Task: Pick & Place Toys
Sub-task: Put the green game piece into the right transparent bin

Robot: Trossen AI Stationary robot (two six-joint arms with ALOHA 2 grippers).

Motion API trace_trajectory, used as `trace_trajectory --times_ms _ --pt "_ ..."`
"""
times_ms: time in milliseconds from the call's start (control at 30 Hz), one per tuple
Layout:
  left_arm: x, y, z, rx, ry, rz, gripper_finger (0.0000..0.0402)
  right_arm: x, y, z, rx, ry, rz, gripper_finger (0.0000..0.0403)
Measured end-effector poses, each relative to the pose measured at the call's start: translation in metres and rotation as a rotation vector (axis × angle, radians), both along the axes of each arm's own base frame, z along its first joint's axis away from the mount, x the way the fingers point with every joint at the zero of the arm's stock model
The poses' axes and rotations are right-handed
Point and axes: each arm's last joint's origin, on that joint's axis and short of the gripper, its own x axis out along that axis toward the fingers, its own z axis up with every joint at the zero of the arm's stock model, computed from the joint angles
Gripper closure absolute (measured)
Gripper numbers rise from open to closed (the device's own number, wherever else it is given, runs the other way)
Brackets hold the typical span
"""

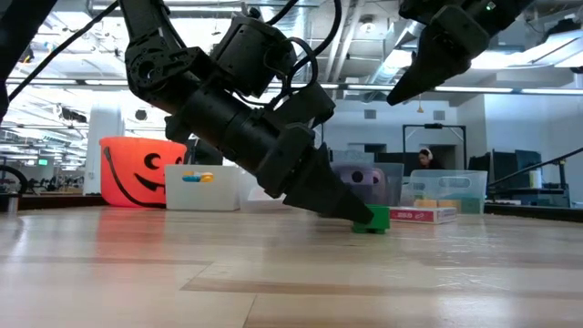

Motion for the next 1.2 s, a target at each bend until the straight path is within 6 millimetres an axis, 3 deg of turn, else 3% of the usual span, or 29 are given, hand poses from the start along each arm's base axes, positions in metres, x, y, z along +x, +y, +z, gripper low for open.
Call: trace_trajectory --times_ms 300,567,833,967,1200 --pt "0.002 0.000 0.004 0.013 -0.051 0.021 0.0111 0.000 0.000 0.000 0.000 0.000 0.000 0.0132" --pt "0.009 0.007 0.020 0.027 -0.228 0.046 0.0094 0.000 -0.001 0.001 -0.042 -0.019 -0.041 0.0132" --pt "0.012 0.026 0.023 0.010 -0.230 0.059 0.0104 0.002 0.002 0.005 -0.146 0.001 0.038 0.0132" --pt "0.009 0.029 0.041 -0.031 -0.221 0.001 0.0099 0.000 0.007 0.006 -0.286 0.049 0.109 0.0132" --pt "-0.015 0.040 0.096 -0.034 -0.092 0.027 0.0102 -0.001 0.021 0.010 -0.395 0.046 0.202 0.0132"
